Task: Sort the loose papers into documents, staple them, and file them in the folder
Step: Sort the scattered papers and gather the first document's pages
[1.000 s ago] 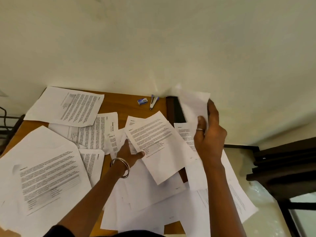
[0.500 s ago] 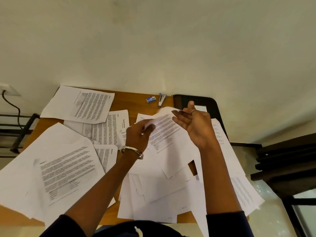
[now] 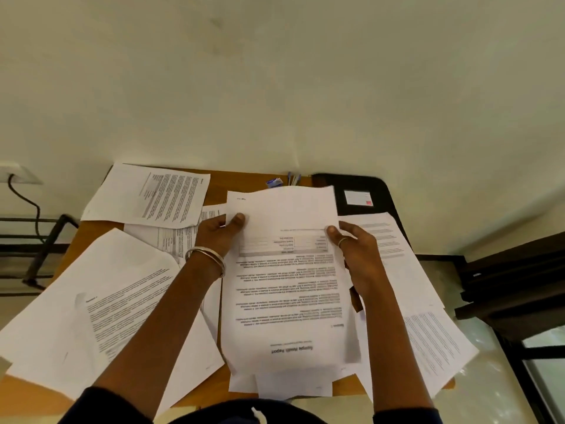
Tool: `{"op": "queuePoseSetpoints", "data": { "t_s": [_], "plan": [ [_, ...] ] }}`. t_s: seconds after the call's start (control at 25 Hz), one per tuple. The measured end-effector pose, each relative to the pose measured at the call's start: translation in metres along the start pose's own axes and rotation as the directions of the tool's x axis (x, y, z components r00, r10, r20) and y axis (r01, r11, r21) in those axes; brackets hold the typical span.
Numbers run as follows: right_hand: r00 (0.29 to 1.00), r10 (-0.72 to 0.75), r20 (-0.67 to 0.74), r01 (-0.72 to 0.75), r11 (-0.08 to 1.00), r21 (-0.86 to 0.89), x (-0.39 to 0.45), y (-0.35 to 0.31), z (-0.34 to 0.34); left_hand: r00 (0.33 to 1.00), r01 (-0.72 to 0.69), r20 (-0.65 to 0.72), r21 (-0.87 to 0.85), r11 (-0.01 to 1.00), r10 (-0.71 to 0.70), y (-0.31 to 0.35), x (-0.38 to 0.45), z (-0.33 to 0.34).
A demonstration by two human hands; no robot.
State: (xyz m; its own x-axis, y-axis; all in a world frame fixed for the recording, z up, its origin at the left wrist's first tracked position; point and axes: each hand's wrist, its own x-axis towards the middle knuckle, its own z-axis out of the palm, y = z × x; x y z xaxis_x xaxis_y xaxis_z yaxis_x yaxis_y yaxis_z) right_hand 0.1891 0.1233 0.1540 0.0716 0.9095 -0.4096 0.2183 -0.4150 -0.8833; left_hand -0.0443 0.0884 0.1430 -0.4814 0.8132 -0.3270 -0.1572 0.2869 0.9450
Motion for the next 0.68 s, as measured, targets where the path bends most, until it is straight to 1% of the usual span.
{"op": "queuePoseSetpoints", "data": {
  "t_s": [0.04,0.08,0.16,0.2,0.24,0.28,0.32,0.36,0.4,0.44,0.48,0.52,0.56,0.6,0.64,0.68],
  "plan": [
    [1.0,0.019,-0.003,-0.019,1.0,0.008,0.002,0.004,0.001,0.998,0.015,-0.066,-0.008,1.0,-0.016,-0.001,0.002,-0.002],
    [0.999,0.033,0.028,-0.033,0.999,0.004,0.002,0.006,0.002,0.989,0.031,-0.147,-0.01,0.999,-0.032,-0.002,0.004,-0.005],
    [0.989,0.06,0.134,-0.05,0.996,-0.077,-0.001,0.009,0.0,0.941,0.108,-0.321,-0.014,0.994,-0.107,-0.008,0.01,-0.012],
    [0.983,0.073,0.168,-0.052,0.991,-0.122,-0.002,0.011,-0.002,0.913,0.158,-0.377,-0.036,0.987,-0.16,-0.014,0.013,-0.016],
    [0.985,0.072,0.159,-0.05,0.989,-0.138,-0.001,0.012,-0.006,0.892,0.195,-0.399,-0.083,0.977,-0.212,-0.022,0.016,-0.019],
    [0.992,0.052,0.112,-0.037,0.99,-0.133,0.001,0.011,-0.009,0.886,0.221,-0.392,-0.112,0.969,-0.247,-0.029,0.019,-0.02],
    [0.999,-0.001,0.044,0.008,0.985,-0.171,0.004,0.009,-0.013,0.885,0.25,-0.392,-0.052,0.967,-0.25,-0.035,0.019,-0.02],
    [0.996,-0.094,-0.001,0.09,0.957,-0.276,0.008,0.004,-0.016,0.901,0.276,-0.388,0.169,0.946,-0.193,-0.038,0.016,-0.018],
    [0.983,-0.18,0.019,0.172,0.892,-0.419,0.012,-0.003,-0.02,0.93,0.212,-0.367,0.452,0.867,-0.036,-0.04,0.015,-0.015],
    [0.968,-0.236,0.089,0.246,0.81,-0.532,0.015,-0.013,-0.02,0.945,0.012,-0.251,0.667,0.745,0.209,-0.042,0.016,-0.012],
    [0.947,-0.266,0.179,0.319,0.726,-0.61,0.016,-0.027,-0.018,0.893,-0.263,-0.034,0.771,0.58,0.449,-0.041,0.017,-0.005],
    [0.921,-0.284,0.265,0.388,0.651,-0.652,0.016,-0.041,-0.015,0.787,-0.495,0.196,0.767,0.409,0.585,-0.03,0.016,0.006],
    [0.89,-0.301,0.343,0.456,0.583,-0.673,0.015,-0.056,-0.01,0.676,-0.652,0.382,0.708,0.271,0.63,-0.017,0.016,0.018],
    [0.851,-0.331,0.408,0.526,0.517,-0.675,0.012,-0.071,-0.003,0.596,-0.74,0.51,0.65,0.176,0.621,-0.003,0.013,0.031],
    [0.809,-0.371,0.455,0.586,0.463,-0.665,0.011,-0.083,0.002,0.56,-0.777,0.569,0.612,0.144,0.602,0.008,0.007,0.042],
    [0.766,-0.426,0.481,0.638,0.419,-0.646,0.01,-0.092,0.006,0.551,-0.795,0.567,0.58,0.179,0.612,0.017,0.0,0.052]
  ]
}}
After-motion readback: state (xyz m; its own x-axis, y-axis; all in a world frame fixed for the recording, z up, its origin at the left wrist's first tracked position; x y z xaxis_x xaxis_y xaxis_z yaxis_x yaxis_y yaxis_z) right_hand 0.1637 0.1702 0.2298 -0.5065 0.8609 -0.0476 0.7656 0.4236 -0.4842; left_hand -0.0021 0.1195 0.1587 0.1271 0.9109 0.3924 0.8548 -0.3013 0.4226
